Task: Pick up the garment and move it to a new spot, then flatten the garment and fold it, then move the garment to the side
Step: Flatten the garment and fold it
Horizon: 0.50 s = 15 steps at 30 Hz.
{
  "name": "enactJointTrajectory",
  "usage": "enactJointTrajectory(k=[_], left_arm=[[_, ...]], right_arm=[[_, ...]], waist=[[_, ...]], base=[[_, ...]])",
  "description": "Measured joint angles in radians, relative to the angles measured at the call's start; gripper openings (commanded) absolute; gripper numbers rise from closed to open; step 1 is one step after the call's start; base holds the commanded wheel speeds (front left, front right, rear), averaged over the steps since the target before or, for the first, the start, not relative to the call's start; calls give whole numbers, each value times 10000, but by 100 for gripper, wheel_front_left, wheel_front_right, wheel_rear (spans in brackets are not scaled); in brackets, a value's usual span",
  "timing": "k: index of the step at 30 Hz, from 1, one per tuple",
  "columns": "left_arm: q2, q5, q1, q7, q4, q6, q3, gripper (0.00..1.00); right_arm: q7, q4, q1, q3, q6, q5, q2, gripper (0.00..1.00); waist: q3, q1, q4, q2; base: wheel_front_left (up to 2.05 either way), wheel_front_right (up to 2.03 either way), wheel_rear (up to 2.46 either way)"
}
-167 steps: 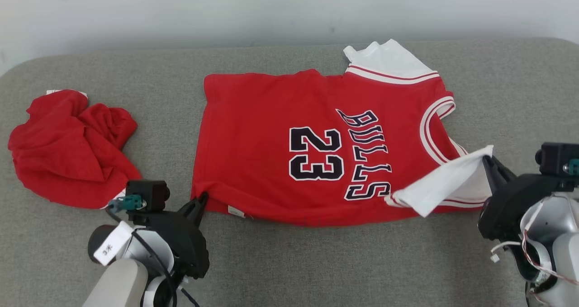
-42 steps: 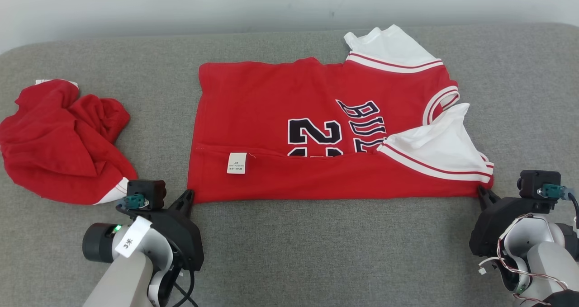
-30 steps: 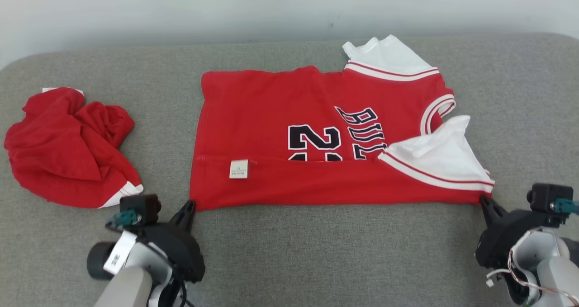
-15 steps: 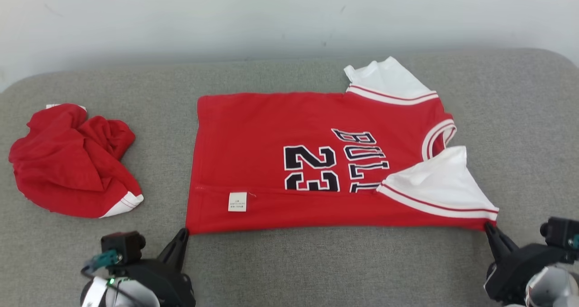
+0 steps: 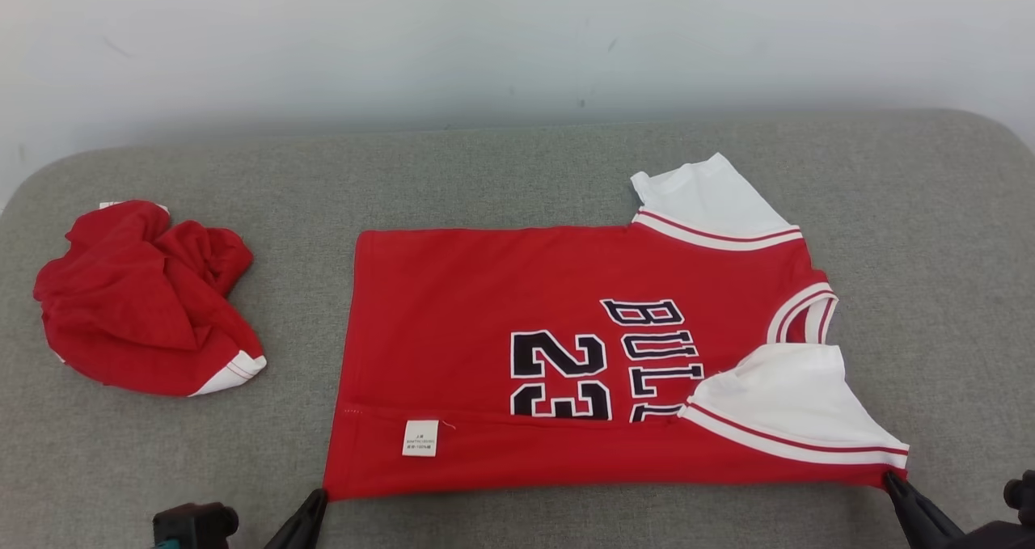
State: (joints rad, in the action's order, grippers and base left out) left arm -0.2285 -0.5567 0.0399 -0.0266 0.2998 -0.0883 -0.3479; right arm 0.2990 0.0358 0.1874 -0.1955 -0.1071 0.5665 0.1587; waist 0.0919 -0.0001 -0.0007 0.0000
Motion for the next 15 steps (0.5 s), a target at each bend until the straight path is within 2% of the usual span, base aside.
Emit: enactJointTrajectory(k=[3, 10, 15], left_arm=[[-259, -94, -422, -184, -537, 0, 61, 0], [-426, -280, -1022, -750, -1344, 46, 50, 0], [-539, -533, -1571, -1260, -1845, 46, 2, 0]], right_arm=[[284, -717, 478, -98, 0, 240, 2, 0], [865, -1747, 1278, -75, 31, 232, 29, 0], [1212, -2320, 1756, -150, 196, 324, 29, 0]], waist=[[-29, 0, 3, 0], [-57, 0, 17, 0], [-62, 0, 38, 0]], base=[[0, 0, 0], [0, 0, 0], [0, 0, 0]])
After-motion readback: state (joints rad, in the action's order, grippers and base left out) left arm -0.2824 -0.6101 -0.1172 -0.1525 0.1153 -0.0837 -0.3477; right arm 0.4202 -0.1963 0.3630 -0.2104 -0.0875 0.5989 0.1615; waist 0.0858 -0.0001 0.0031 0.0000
